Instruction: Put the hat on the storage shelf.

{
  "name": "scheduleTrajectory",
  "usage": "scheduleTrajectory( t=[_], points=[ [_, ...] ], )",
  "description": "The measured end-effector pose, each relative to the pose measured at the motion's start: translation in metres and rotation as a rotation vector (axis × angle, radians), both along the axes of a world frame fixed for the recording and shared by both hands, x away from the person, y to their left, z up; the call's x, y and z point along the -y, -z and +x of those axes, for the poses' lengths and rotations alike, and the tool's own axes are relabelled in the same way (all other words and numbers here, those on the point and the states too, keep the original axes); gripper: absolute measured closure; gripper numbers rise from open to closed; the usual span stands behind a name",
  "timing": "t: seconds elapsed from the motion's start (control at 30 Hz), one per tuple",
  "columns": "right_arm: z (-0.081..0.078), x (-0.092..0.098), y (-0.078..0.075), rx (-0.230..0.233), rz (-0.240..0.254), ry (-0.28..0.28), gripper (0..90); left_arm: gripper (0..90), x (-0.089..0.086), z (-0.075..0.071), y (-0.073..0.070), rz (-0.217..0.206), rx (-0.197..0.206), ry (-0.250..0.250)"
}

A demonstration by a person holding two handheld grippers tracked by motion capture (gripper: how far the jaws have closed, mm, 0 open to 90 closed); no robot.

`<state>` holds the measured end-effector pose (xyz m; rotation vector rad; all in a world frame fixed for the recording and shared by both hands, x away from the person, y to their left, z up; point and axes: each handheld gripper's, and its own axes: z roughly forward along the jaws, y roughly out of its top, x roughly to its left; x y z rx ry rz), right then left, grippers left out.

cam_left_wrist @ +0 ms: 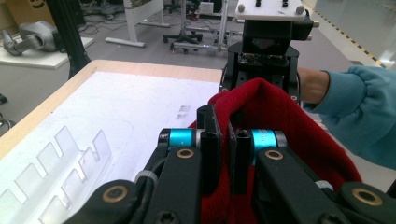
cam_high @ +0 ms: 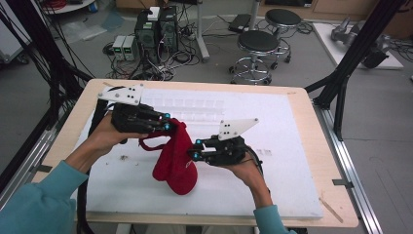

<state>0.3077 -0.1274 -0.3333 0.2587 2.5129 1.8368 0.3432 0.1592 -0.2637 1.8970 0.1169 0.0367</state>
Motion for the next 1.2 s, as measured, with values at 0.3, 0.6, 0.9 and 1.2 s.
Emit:
scheduleTrajectory(
  t=[0.3,0.6,0.9,1.2],
  points=[
    [-0.001,-0.003,-0.001,0.000,0.008,0.014,87.3,86.0,-0.002,0.001,-0.001,0.004,0.002,-0.008],
    [-0.004,0.000,-0.004,0.031,0.005,0.046,88.2,61.5,-0.006,0.003,0.002,0.007,-0.004,-0.050],
    [-0.005,0.006,-0.007,0.055,0.027,0.098,88.2,14.7,-0.017,0.004,0.000,0.025,0.001,-0.193],
    [-0.005,0.019,-0.012,0.068,0.076,0.220,88.1,14.4,-0.049,-0.007,0.003,-0.014,0.022,-0.273]
  ],
)
